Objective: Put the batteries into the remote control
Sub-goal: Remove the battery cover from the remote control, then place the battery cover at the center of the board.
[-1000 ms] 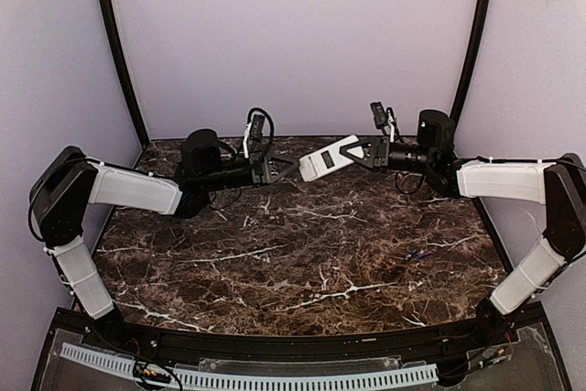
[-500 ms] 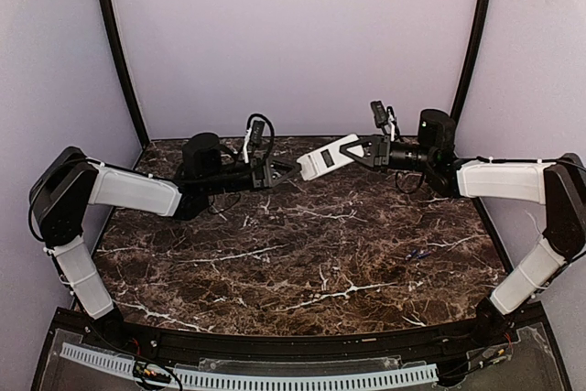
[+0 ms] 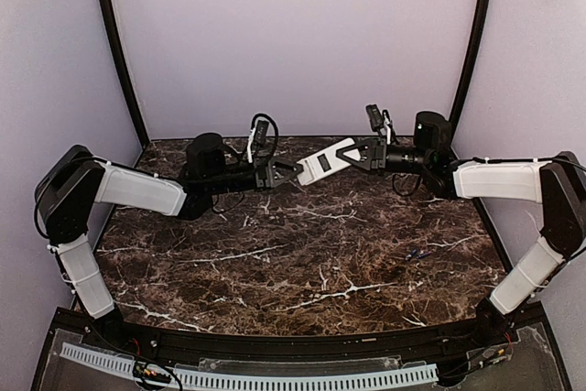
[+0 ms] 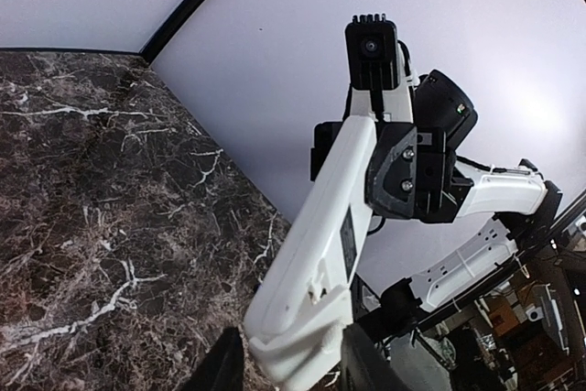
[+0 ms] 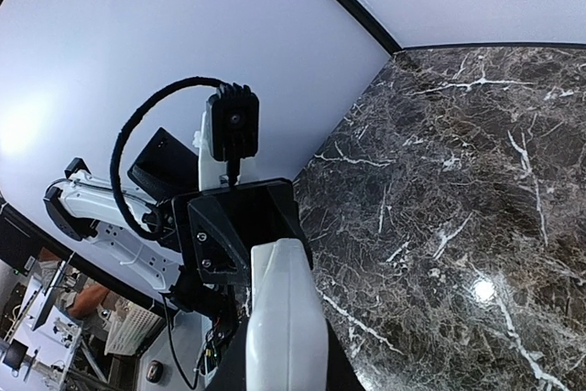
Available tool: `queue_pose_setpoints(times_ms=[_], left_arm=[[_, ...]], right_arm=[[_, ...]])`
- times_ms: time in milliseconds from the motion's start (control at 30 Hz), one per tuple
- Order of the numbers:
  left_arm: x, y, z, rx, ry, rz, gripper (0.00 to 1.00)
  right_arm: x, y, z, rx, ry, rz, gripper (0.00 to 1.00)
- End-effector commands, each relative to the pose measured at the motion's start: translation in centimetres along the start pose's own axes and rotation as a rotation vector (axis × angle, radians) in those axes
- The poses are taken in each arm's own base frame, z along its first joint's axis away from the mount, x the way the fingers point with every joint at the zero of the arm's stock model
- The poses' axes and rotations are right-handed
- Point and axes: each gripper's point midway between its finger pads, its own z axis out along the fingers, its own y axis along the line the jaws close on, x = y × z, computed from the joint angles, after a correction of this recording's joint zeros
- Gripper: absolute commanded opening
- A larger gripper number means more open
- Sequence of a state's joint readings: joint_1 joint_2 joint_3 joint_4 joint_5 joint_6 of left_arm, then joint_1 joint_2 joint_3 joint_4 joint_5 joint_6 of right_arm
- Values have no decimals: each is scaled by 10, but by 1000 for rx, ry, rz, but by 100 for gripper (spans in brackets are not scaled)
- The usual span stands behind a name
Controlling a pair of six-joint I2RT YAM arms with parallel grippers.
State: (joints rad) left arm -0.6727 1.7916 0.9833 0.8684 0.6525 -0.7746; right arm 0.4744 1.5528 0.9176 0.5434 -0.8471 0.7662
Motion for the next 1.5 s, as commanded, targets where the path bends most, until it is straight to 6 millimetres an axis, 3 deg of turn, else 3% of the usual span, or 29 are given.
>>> queue_pose_setpoints(times_ms=[0, 133, 300, 500, 600, 700, 867, 1200, 1333, 1467], left_arm=[[-13, -20, 3, 60, -21, 33, 31], [-12, -18, 3, 53, -22, 28, 26], [-11, -17, 4, 50, -19, 28, 10], [-9, -21, 2, 66, -19, 25, 1], [-6, -21, -1, 71, -12, 24, 1], [-3, -17, -6, 67, -10, 9, 0], [21, 6, -11, 2, 53, -59, 0], [85, 58, -21, -173, 247, -167, 2], [110, 73, -23, -201, 317, -215, 4], [127, 85, -24, -218, 361, -261, 5]], right_arm=[[-6, -1, 3, 20, -17, -33, 0], [-6, -4, 1, 41, -22, -30, 0], [-6, -6, 1, 51, -25, -28, 0], [-9, -16, -3, 122, -37, -37, 0], [-13, -25, -13, 177, -55, -33, 0], [-18, -44, -35, 246, -90, -9, 0], [-17, -61, -70, 319, -114, 1, 0], [-12, -68, -116, 385, -135, 15, 0], [-3, -71, -128, 412, -128, 24, 0], [7, -74, -127, 399, -98, 48, 0]])
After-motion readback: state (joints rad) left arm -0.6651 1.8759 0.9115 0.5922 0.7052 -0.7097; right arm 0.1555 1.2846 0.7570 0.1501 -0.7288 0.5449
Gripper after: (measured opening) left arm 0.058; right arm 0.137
